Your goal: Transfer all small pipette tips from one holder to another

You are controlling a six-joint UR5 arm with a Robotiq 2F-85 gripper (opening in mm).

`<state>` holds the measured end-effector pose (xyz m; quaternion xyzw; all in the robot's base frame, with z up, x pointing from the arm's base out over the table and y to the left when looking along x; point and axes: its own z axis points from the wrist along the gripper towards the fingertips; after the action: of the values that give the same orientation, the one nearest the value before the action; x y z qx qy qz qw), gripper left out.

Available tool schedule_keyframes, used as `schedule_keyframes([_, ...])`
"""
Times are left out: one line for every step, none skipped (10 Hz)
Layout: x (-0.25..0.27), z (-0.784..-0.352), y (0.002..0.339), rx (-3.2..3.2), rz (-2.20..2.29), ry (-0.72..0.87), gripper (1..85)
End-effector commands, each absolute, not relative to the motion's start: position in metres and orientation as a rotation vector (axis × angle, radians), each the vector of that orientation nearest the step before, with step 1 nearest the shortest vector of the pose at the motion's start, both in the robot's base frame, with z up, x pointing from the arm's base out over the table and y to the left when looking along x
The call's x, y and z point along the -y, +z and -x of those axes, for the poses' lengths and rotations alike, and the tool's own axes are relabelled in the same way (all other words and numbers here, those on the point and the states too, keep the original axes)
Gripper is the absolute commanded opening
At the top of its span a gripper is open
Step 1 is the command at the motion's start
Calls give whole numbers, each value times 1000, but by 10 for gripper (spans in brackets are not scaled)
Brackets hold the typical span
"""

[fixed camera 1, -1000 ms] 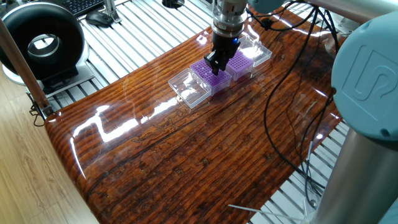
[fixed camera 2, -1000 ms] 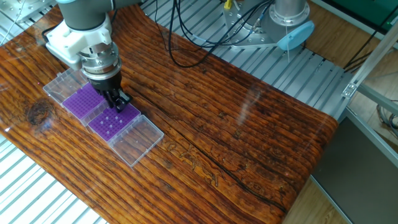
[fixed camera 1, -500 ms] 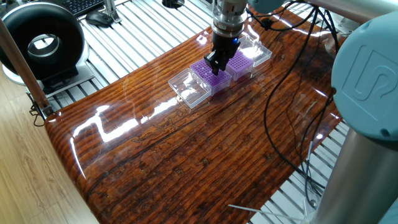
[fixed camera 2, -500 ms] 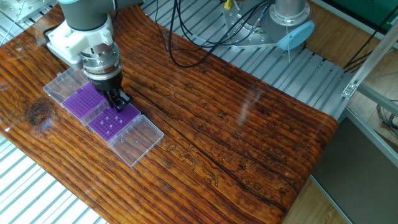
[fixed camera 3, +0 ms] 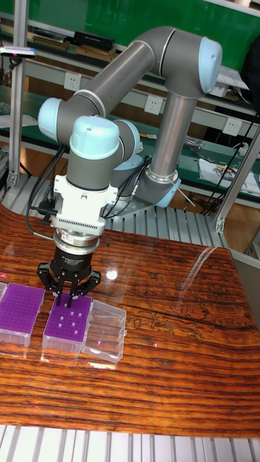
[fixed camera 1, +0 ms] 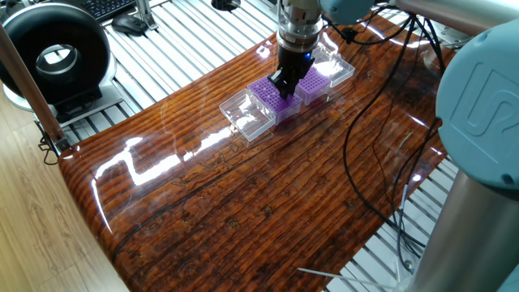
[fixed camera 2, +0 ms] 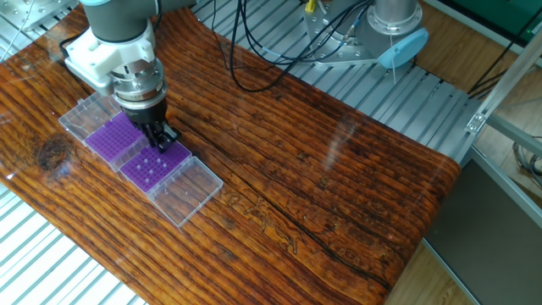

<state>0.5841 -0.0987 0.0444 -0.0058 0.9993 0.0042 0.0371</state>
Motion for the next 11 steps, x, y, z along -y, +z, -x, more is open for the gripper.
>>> schedule_keyframes([96,-586,46,-3062,15,31,253])
schedule_keyframes([96,-586,46,-3060,10,32,253])
schedule_keyframes([96,-586,46,-3061,8,29,250])
schedule_keyframes([96,-587,46,-3059,8,29,240])
schedule_keyframes([96,-587,46,-3059,6,29,223])
schedule_keyframes([97,-587,46,-3059,6,27,213])
schedule_keyframes([96,-587,46,-3059,6,27,213])
schedule_keyframes([96,-587,46,-3059,6,27,213])
schedule_keyframes([96,-587,46,-3059,6,27,213])
schedule_keyframes([96,-588,46,-3059,8,27,213])
schedule_keyframes([95,-588,47,-3059,8,29,213])
